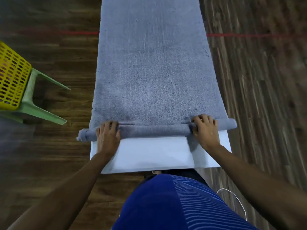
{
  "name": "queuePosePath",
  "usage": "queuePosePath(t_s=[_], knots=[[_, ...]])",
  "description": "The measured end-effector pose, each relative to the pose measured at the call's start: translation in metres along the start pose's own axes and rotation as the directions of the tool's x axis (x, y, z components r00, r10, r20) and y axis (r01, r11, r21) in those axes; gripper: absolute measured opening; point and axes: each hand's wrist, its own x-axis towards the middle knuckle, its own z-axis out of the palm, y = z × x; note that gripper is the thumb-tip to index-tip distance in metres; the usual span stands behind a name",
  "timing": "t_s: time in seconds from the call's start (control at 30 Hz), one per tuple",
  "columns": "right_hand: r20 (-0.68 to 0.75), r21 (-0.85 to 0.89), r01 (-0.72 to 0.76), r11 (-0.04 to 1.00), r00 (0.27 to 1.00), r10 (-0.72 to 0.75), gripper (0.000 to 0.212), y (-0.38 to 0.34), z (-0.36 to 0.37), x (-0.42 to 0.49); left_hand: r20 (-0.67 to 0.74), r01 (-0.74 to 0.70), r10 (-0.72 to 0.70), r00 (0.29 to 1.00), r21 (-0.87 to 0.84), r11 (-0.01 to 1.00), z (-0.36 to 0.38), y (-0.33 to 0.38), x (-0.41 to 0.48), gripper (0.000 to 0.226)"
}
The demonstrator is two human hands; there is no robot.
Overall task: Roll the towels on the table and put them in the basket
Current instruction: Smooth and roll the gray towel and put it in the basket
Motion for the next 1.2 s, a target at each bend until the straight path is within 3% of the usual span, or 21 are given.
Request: queuePosePath(t_s=[0.07,0.23,0.33,0.43,0.63,0.73,0.8,0.9,1.0,1.1,1.2], knots=[[0.017,0.030,0.087,0.996,0.996,-0.088,0.024,-0.006,0.003,-0.006,-0.042,-0.050,0.051,0.998,0.023,0.998,0.003,0.001,-0.007,0.025],[0.136,0.009,0.084,0.996,0.987,-0.085,0.045,-0.014,0.010,-0.027,0.141,-0.134,0.126,0.982,0.051,0.990,0.014,-0.006,-0.022,0.055],[0.102,-0.016,0.068,0.998,0.993,-0.067,0.037,-0.011,0.009,-0.022,0.144,-0.108,0.104,0.984,0.016,0.994,0.009,-0.007,-0.012,0.046],[0.123,0.015,0.049,0.999,0.991,-0.050,0.044,-0.013,0.003,-0.014,0.124,-0.078,0.083,0.989,-0.043,0.996,-0.001,0.000,-0.002,0.036],[0.280,-0.020,-0.037,0.999,0.959,0.041,0.027,-0.006,-0.005,-0.011,0.222,0.002,0.011,0.975,-0.061,0.998,-0.008,0.004,-0.007,0.031],[0.139,-0.016,-0.074,0.997,0.987,0.076,0.024,-0.004,-0.003,-0.011,0.105,-0.027,0.028,0.994,-0.016,1.000,-0.002,0.004,-0.006,0.015],[0.045,0.006,-0.076,0.997,0.996,0.076,0.023,-0.004,-0.001,-0.012,0.002,-0.002,0.002,1.000,0.032,0.999,0.003,0.004,-0.007,0.016],[0.046,0.069,0.048,0.996,0.998,-0.051,0.023,-0.014,0.004,-0.017,-0.006,-0.034,0.034,0.999,0.022,0.999,0.008,0.005,-0.016,0.029],[0.074,0.084,0.061,0.995,0.995,-0.067,0.025,-0.025,0.010,-0.022,0.013,-0.037,0.037,0.999,-0.015,0.999,0.012,0.008,-0.023,0.038],[0.091,0.117,0.028,0.993,0.995,-0.039,0.025,-0.039,0.008,-0.018,0.010,0.008,-0.007,1.000,-0.059,0.998,0.007,0.012,-0.024,0.040],[0.069,0.150,0.103,0.983,0.991,-0.114,0.023,-0.064,0.003,-0.007,-0.053,0.109,-0.115,0.992,-0.104,0.989,-0.003,0.015,-0.030,0.034]])
